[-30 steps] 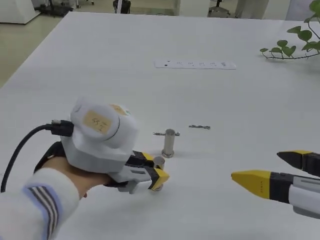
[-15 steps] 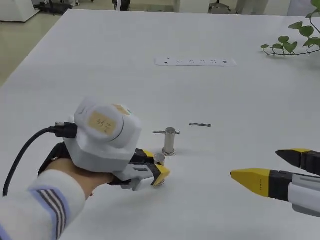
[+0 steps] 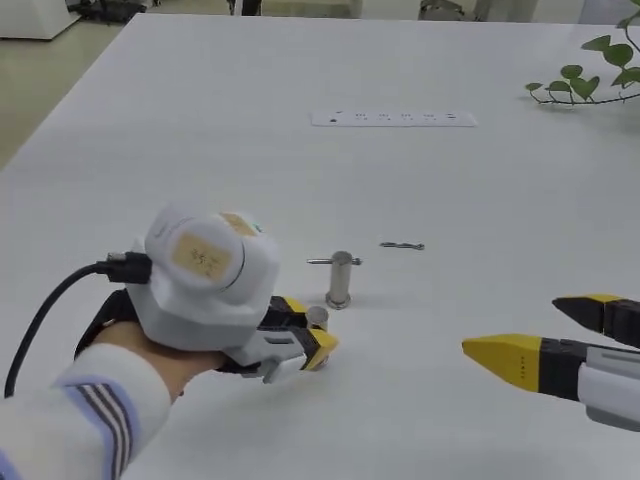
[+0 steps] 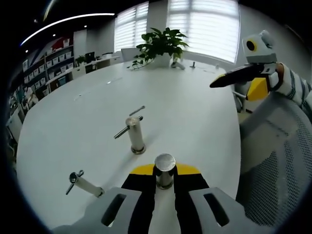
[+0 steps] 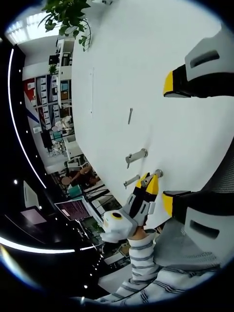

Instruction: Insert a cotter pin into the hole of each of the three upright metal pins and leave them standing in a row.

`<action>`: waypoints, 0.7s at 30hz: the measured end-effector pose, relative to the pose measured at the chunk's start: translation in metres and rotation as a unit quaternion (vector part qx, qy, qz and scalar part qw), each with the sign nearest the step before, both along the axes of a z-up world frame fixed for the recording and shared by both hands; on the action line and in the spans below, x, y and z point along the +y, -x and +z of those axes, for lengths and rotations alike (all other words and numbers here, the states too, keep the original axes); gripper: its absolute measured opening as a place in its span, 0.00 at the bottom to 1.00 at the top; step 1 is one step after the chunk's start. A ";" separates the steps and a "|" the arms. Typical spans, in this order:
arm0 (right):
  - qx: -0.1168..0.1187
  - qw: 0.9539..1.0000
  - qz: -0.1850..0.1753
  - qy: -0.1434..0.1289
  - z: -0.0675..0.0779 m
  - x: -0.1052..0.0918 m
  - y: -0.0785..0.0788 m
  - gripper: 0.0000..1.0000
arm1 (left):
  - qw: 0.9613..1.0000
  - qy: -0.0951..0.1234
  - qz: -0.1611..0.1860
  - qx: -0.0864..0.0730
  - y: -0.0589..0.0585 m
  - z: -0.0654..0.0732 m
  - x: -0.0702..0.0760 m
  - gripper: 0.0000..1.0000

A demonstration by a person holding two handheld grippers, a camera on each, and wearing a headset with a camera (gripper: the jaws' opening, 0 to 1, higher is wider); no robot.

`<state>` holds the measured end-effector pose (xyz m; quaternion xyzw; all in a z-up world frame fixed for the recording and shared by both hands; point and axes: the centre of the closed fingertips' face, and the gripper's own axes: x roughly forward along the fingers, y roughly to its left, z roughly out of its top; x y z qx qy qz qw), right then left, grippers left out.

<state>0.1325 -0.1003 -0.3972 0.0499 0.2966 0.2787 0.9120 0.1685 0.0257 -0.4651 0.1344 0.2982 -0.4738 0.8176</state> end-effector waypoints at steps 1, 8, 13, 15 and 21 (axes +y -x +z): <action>0.000 1.000 0.000 0.000 0.000 0.000 0.000 0.76 | 1.000 -0.003 -0.004 -0.004 0.001 0.000 0.000 0.10; 0.005 1.000 0.004 0.001 -0.002 0.003 0.002 0.76 | 1.000 -0.002 0.006 -0.004 0.000 -0.001 0.000 0.10; 0.003 1.000 0.004 0.001 0.000 0.002 0.002 0.76 | 1.000 -0.003 -0.001 -0.007 0.001 -0.001 0.000 0.10; 0.002 1.000 0.004 0.001 0.000 0.002 0.003 0.75 | 1.000 -0.004 -0.006 -0.008 0.001 0.000 0.000 0.10; 0.003 1.000 0.006 0.003 0.000 0.003 0.004 0.76 | 1.000 0.011 -0.017 -0.012 0.002 0.013 0.002 0.13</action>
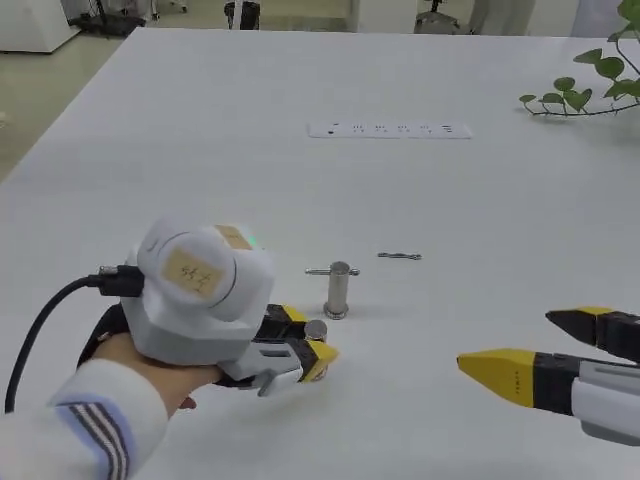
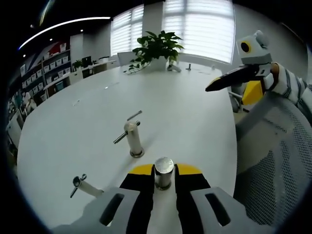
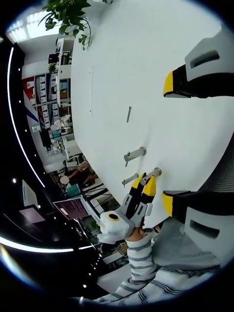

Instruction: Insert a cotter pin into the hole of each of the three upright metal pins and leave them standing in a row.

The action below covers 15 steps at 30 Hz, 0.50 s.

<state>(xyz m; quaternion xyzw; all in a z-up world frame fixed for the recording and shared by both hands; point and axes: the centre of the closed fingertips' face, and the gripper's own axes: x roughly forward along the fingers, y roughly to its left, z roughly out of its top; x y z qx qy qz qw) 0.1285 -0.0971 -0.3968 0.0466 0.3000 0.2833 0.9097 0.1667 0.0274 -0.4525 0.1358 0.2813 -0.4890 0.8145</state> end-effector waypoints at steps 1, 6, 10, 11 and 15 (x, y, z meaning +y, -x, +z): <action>-0.001 1.000 0.000 -0.001 0.001 0.000 0.000 0.76 | 1.000 -0.001 -0.009 -0.009 0.000 0.005 0.001 0.14; -0.002 1.000 0.000 0.001 0.002 -0.002 0.000 0.76 | 0.999 0.025 -0.025 -0.037 -0.001 0.029 0.005 0.33; -0.003 1.000 -0.002 0.002 0.002 -0.005 -0.001 0.76 | 0.997 0.036 -0.046 -0.052 0.008 0.046 0.012 0.31; -0.003 1.000 -0.003 0.002 0.003 -0.006 -0.001 0.76 | 0.997 0.046 -0.047 -0.047 0.012 0.051 0.013 0.35; -0.005 1.000 -0.005 0.003 0.002 -0.008 -0.003 0.76 | 0.997 0.062 -0.028 -0.022 0.021 0.052 0.018 0.54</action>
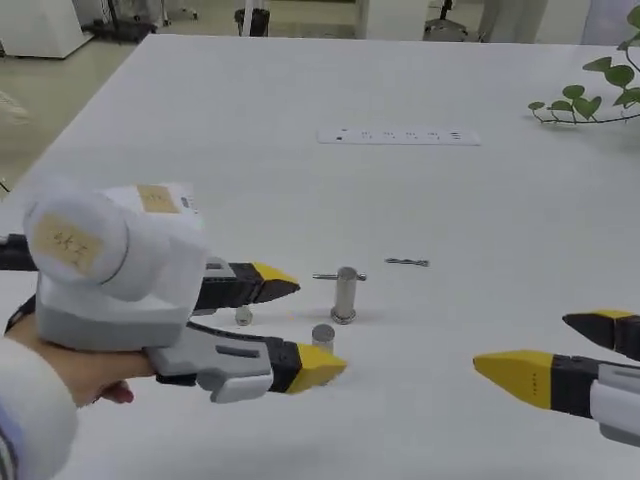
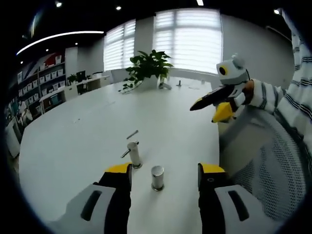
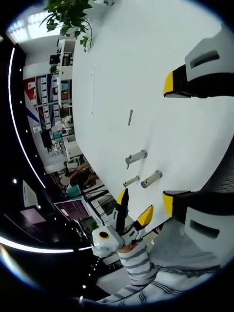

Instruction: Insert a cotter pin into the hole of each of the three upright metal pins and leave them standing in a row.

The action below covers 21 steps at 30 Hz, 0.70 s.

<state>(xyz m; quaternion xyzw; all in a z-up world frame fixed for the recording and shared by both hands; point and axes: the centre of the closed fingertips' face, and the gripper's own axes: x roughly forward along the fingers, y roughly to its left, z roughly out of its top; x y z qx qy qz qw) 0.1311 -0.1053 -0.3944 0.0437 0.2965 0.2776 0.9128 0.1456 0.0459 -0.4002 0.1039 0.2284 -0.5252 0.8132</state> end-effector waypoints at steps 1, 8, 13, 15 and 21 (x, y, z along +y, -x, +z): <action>0.000 1.000 -0.002 0.000 0.000 -0.001 -0.001 0.76 | 1.000 -0.004 -0.002 -0.001 0.004 -0.002 0.001 0.57; -0.005 1.000 -0.004 0.002 0.002 -0.006 -0.007 0.76 | 0.998 0.022 0.041 0.030 0.017 -0.009 0.014 0.80; -0.004 1.000 -0.003 0.008 0.001 -0.010 -0.010 0.76 | 0.996 0.009 0.054 0.066 0.031 -0.017 0.026 0.87; -0.002 1.000 -0.001 0.010 0.001 -0.011 -0.011 0.75 | 0.997 0.007 0.057 0.057 0.033 -0.017 0.028 0.89; 0.006 0.999 0.020 0.026 0.001 -0.009 -0.021 0.75 | 0.997 0.007 0.065 0.035 0.036 -0.012 0.030 0.99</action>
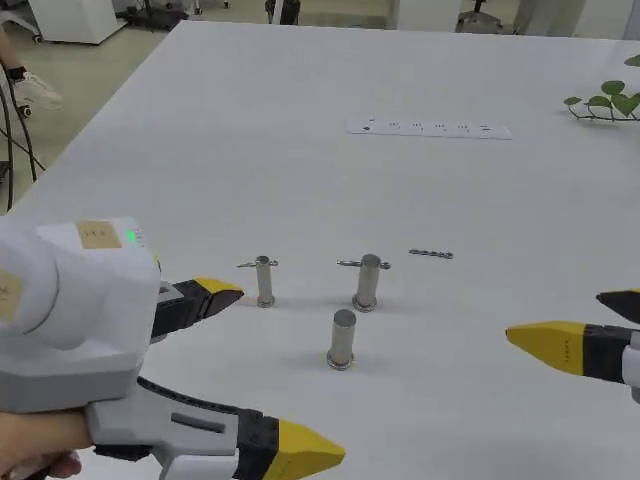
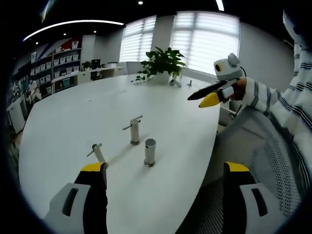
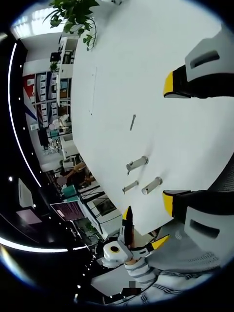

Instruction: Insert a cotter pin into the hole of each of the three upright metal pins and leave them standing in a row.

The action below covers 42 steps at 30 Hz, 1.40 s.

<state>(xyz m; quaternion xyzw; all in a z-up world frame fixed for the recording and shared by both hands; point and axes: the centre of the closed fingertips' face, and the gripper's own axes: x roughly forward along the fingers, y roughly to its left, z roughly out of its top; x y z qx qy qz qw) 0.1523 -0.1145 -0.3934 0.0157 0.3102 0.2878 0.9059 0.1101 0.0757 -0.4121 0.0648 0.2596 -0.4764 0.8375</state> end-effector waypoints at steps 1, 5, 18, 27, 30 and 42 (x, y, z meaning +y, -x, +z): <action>-0.001 1.000 0.005 0.004 0.001 0.001 -0.002 0.74 | 1.000 -0.002 0.000 -0.001 0.001 0.000 0.000 0.99; 0.008 0.999 0.030 0.035 0.000 0.001 -0.010 0.74 | 1.000 -0.016 0.009 0.006 0.001 -0.003 0.007 0.99; 0.008 0.987 0.119 0.111 0.004 0.009 -0.045 0.61 | 0.998 -0.018 0.053 0.009 -0.005 0.001 0.023 0.99; 0.010 0.967 0.180 0.179 0.000 0.010 -0.085 0.57 | 0.998 -0.013 0.059 0.013 -0.004 0.004 0.025 0.99; 0.017 0.961 0.201 0.187 -0.005 0.014 -0.095 0.55 | 0.998 -0.015 0.061 0.013 -0.005 0.005 0.026 0.99; 0.019 0.941 0.256 0.218 -0.028 0.031 -0.128 0.38 | 0.998 -0.018 0.057 0.013 -0.006 0.011 0.027 0.99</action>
